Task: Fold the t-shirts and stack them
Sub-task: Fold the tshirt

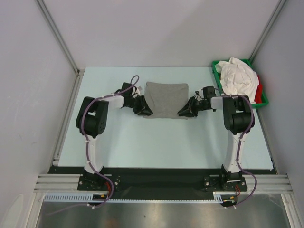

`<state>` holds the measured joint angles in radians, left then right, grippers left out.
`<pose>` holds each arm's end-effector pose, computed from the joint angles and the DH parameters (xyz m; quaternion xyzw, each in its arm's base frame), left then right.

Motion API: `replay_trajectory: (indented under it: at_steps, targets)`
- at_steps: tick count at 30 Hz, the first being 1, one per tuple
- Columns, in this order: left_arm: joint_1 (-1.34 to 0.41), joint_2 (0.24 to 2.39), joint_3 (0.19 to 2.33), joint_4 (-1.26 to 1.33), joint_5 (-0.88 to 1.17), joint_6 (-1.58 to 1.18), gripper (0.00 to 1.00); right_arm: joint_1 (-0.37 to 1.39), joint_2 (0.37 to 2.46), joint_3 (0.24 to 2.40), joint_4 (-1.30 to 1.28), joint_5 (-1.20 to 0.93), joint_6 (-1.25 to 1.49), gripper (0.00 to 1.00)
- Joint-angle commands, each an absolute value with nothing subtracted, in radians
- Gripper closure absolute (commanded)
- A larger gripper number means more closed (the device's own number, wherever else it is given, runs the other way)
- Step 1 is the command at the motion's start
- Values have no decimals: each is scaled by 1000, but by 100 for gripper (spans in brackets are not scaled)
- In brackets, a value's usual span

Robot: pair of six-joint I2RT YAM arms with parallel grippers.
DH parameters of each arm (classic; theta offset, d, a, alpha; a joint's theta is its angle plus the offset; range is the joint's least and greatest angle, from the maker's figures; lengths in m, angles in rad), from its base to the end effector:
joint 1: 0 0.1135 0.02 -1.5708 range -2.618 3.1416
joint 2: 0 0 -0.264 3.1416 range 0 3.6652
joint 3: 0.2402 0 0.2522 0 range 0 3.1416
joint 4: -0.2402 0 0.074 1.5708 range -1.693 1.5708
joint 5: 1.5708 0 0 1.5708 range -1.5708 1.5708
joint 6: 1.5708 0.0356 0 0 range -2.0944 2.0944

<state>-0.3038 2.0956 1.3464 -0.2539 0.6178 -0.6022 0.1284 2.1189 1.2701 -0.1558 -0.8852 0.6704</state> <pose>0.4021 -0.1477 0.1322 -0.0517 0.9170 -0.3792 0.1122 0.4093 0.0806 0.1132 0.1170 0.8680 0.4770 0.0726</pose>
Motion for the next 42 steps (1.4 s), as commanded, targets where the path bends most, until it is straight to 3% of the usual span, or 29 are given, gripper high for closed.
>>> replay_trajectory:
  at_steps: [1,6,11,18,23,29,38,42]
  targets:
    - [-281,2103,1328,-285,536,-503,67,72,2131,1240,-233,-839,548,75]
    - [-262,2017,1302,-356,497,-420,66,23,2060,1226,-346,-804,451,74]
    - [-261,1875,1341,-370,561,-475,57,37,1945,1319,-396,-824,491,73]
    - [-293,1992,1405,48,771,-871,58,195,2078,1449,30,-917,878,72]
    - [-295,2173,1408,181,704,-954,63,284,2236,1445,294,-893,1109,73]
    - [-255,2279,1480,16,629,-821,65,226,2335,1437,255,-867,1022,74]
    - [-238,2114,1601,-106,646,-755,58,114,2226,1560,147,-907,992,72]
    - [-270,2092,1628,-101,681,-784,57,75,2307,1711,123,-904,1009,72]
